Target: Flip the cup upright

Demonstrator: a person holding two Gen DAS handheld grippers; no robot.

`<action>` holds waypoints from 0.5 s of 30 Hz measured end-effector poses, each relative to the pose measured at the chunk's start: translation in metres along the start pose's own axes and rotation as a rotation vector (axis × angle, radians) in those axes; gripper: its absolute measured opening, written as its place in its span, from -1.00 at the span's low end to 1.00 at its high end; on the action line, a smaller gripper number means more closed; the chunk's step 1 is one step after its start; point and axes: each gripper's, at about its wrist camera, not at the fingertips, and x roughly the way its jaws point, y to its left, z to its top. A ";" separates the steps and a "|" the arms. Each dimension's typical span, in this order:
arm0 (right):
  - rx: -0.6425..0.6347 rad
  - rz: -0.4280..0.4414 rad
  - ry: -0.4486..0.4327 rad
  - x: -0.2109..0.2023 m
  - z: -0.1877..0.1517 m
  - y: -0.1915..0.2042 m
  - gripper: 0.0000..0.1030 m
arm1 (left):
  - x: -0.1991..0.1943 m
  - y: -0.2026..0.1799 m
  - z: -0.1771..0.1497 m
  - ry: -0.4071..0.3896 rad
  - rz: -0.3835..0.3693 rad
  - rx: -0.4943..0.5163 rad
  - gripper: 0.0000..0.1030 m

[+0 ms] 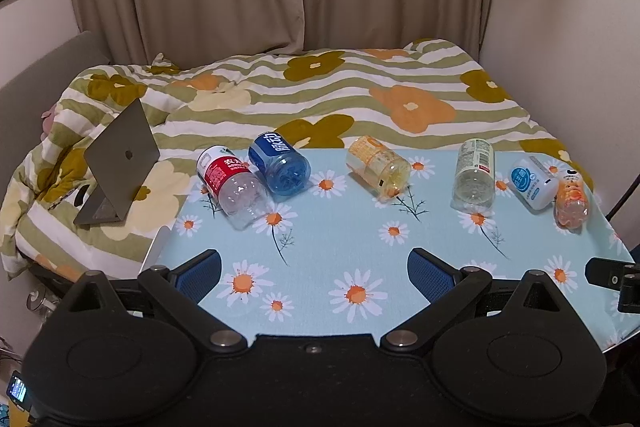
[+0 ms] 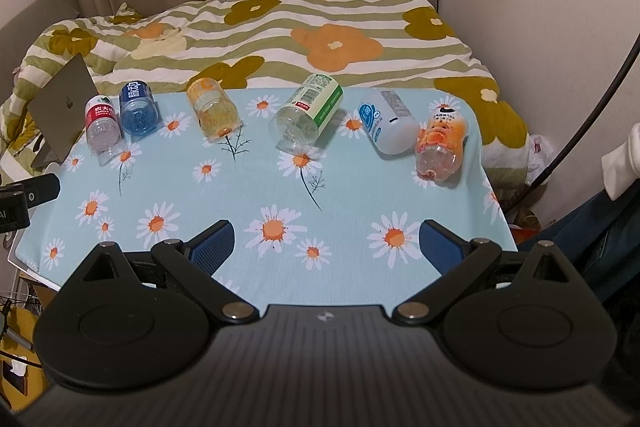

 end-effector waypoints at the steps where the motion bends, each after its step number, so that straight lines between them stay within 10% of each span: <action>1: -0.001 0.000 0.000 0.000 0.000 0.000 1.00 | 0.000 0.000 0.000 0.001 -0.001 0.000 0.97; 15: -0.002 0.001 0.001 0.001 0.000 0.000 1.00 | 0.002 0.000 0.003 0.007 -0.004 0.001 0.97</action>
